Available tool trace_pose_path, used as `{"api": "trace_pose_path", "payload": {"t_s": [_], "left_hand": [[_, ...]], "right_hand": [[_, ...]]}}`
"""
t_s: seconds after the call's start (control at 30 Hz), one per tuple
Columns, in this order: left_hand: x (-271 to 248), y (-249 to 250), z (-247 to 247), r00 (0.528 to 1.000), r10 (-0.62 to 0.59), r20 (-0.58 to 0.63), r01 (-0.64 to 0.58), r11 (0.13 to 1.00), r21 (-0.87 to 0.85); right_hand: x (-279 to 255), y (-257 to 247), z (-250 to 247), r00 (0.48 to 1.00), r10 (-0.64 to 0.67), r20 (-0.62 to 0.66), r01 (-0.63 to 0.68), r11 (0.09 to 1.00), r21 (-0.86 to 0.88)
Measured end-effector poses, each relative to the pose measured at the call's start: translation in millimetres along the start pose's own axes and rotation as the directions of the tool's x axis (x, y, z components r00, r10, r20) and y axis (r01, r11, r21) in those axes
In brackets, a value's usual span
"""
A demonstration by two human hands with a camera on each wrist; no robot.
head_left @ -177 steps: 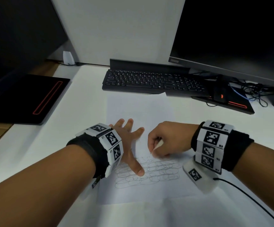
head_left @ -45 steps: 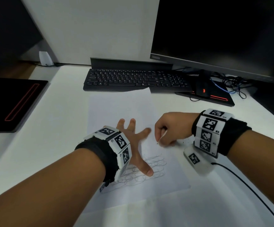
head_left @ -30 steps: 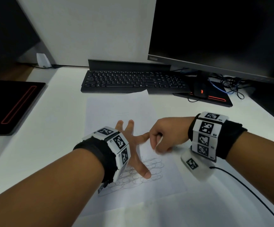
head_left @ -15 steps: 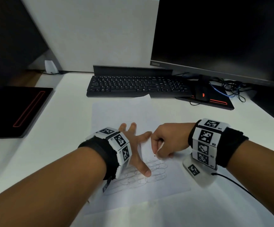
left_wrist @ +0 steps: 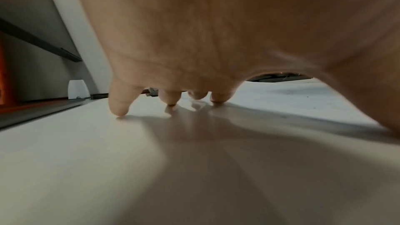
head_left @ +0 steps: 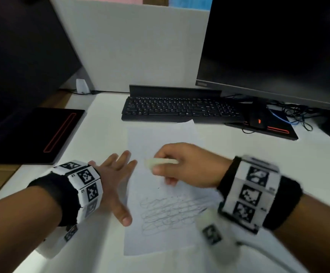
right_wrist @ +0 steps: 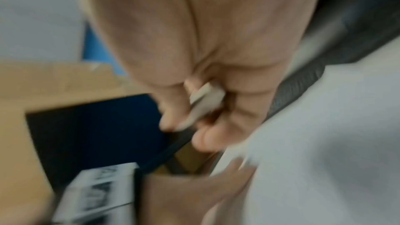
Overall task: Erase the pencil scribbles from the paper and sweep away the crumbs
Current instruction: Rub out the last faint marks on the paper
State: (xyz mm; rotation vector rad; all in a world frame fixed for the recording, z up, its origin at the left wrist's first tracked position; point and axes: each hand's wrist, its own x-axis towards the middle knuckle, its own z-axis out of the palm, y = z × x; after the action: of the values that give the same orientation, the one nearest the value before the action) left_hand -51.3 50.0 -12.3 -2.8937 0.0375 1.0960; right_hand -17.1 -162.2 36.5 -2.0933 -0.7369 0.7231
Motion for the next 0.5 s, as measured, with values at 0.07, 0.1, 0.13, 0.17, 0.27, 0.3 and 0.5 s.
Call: {"api": "trace_pose_path", "payload": {"t_s": [0.07, 0.1, 0.13, 0.17, 0.27, 0.3, 0.5], "left_hand": [[3, 1, 2, 1.0, 0.006, 0.004, -0.006, 1.0, 0.019], [5, 1, 4, 1.0, 0.007, -0.006, -0.007, 0.998, 0.057], [6, 0, 6, 1.0, 0.005, -0.018, -0.003, 0.995, 0.098], [7, 0, 6, 1.0, 0.002, -0.021, 0.0, 0.993, 0.117], [3, -1, 3, 1.0, -0.012, 0.021, 0.011, 0.999, 0.051], [3, -2, 2, 1.0, -0.006, 0.025, 0.005, 1.0, 0.029], [1, -5, 4, 1.0, 0.017, 0.008, -0.016, 1.0, -0.026]], "right_hand": [[4, -12, 45, 0.978, 0.208, 0.0, -0.153, 0.72, 0.677], [8, -14, 66, 0.951, 0.302, 0.071, -0.22, 0.495, 0.84], [13, -13, 84, 0.923, 0.361, 0.131, -0.26, 0.338, 0.904], [18, -12, 98, 0.907, 0.396, 0.146, -0.256, 0.239, 0.937], [26, -3, 107, 0.898, 0.429, 0.098, -0.123, 0.031, 0.992], [26, 5, 101, 0.892, 0.442, 0.089, -0.081, -0.038, 0.996], [15, 58, 16, 0.481, 0.826, -0.294, 0.403, 0.09, 0.911]]}}
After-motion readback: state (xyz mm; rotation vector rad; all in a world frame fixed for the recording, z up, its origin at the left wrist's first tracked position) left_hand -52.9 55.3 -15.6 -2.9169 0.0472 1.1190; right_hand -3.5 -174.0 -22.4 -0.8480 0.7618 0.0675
